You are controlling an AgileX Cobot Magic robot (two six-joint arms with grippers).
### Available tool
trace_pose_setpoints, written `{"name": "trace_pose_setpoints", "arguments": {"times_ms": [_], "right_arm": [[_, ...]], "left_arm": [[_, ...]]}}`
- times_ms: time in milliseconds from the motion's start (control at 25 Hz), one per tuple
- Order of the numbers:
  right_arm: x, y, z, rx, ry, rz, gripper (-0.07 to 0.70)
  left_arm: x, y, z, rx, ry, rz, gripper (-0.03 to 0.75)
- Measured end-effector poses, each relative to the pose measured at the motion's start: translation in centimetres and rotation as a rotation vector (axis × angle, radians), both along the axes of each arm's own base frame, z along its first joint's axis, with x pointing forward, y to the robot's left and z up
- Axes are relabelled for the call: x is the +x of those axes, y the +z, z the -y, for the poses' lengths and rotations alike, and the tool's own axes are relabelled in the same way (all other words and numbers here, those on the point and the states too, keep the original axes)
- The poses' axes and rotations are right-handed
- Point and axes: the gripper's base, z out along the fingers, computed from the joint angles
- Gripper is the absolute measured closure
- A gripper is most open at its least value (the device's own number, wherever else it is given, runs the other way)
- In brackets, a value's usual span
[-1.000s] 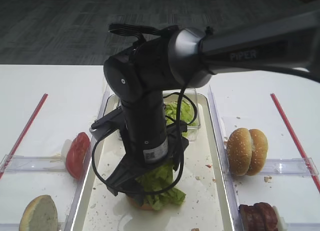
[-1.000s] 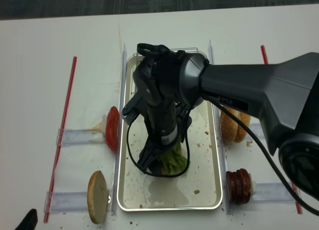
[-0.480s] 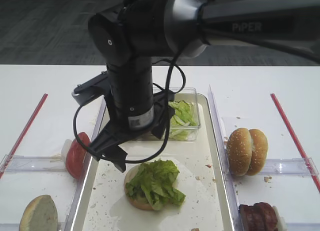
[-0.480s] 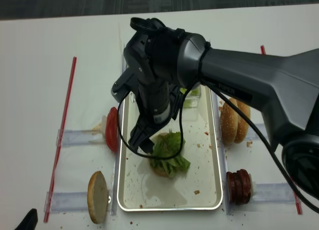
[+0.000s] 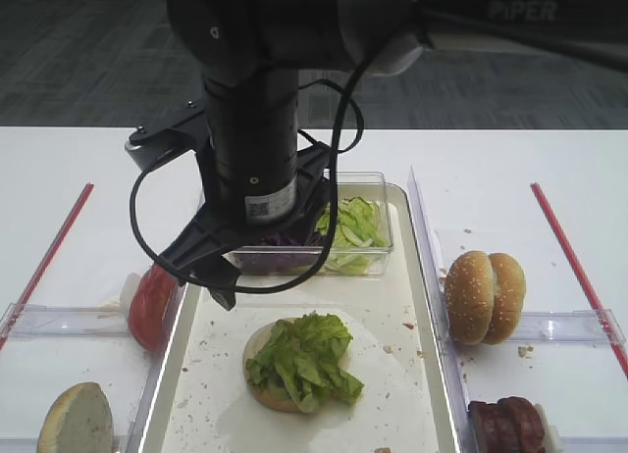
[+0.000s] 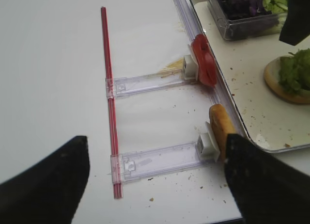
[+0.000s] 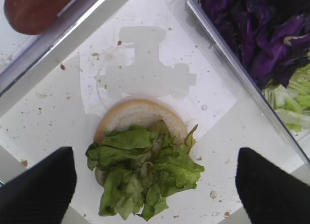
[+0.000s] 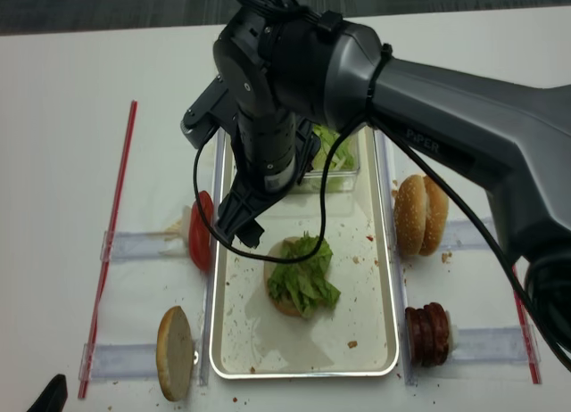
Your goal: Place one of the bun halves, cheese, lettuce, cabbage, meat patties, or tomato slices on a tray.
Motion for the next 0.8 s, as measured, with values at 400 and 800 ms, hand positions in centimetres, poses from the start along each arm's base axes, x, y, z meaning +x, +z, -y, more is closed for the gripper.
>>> {"name": "trace_pose_setpoints", "arguments": {"times_ms": [400,800], "right_arm": [[0.0,0.1,0.1,-0.003,0.004,0.000,-0.058],[4.8,1.7,5.8,0.023,-0.166,0.025,-0.058]], "left_arm": [[0.0,0.0,0.0,0.000,0.000,0.000,0.154],[0.0,0.0,0.0,0.000,0.000,0.000,0.154]]}}
